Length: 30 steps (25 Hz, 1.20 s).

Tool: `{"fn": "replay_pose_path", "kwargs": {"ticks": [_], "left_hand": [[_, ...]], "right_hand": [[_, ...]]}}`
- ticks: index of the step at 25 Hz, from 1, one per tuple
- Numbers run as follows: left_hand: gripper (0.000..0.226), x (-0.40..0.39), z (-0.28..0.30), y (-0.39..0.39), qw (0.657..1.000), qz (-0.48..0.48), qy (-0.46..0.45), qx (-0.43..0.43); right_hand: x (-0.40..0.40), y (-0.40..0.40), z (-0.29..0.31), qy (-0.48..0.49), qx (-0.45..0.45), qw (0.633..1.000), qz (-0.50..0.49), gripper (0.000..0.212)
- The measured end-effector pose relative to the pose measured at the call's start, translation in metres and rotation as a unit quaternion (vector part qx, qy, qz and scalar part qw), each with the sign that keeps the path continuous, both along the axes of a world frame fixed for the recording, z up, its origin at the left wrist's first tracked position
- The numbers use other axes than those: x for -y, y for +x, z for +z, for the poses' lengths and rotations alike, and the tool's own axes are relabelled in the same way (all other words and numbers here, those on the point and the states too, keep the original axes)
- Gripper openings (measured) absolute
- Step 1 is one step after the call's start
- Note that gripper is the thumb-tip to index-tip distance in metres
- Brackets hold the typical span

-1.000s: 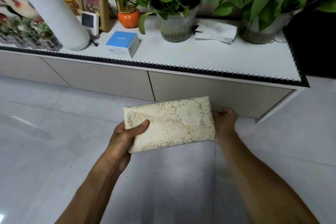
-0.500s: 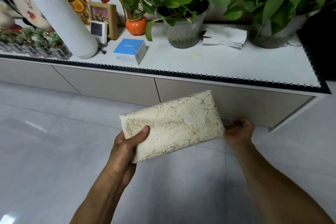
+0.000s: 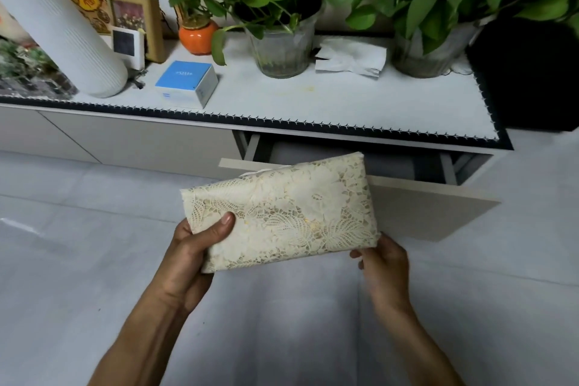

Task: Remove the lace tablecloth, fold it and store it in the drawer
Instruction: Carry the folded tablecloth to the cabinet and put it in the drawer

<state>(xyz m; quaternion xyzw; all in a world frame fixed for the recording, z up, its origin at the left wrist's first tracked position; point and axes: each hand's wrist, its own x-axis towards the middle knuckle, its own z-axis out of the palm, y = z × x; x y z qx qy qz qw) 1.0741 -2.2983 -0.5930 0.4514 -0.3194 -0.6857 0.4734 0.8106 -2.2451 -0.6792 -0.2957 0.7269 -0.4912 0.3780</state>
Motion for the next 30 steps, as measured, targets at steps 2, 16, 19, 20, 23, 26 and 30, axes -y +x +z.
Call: {"fn": "replay_pose_path", "kwargs": {"ticks": [2,16,19,20,23,26,30], "left_hand": [[0.039,0.008,0.016,0.0,0.999,-0.018,-0.028,-0.006],[0.032,0.024,0.061,-0.055,0.994,-0.033,-0.1,0.024],[0.038,0.018,0.057,-0.056,0.995,-0.038,-0.086,0.037],[0.04,0.016,0.056,-0.057,0.995,-0.039,-0.081,0.041],[0.042,0.013,0.049,-0.059,0.995,-0.044,-0.07,0.056],[0.042,0.012,0.044,-0.062,0.995,-0.057,-0.06,0.059],[0.047,0.015,0.035,-0.069,0.995,-0.089,-0.007,0.047]], "right_hand": [[-0.007,-0.015,0.04,-0.18,-0.217,0.959,0.014,0.017],[-0.044,-0.056,0.089,-0.027,-0.374,0.913,0.158,0.014],[-0.068,-0.062,0.091,0.0,-0.308,0.94,0.147,0.025],[-0.075,-0.063,0.091,0.01,-0.298,0.943,0.147,0.025],[-0.089,-0.066,0.093,0.021,-0.281,0.946,0.16,0.027],[-0.072,-0.076,0.104,0.066,-0.241,0.941,0.226,0.04],[-0.018,-0.084,0.117,0.006,0.216,0.947,0.239,0.062]]}}
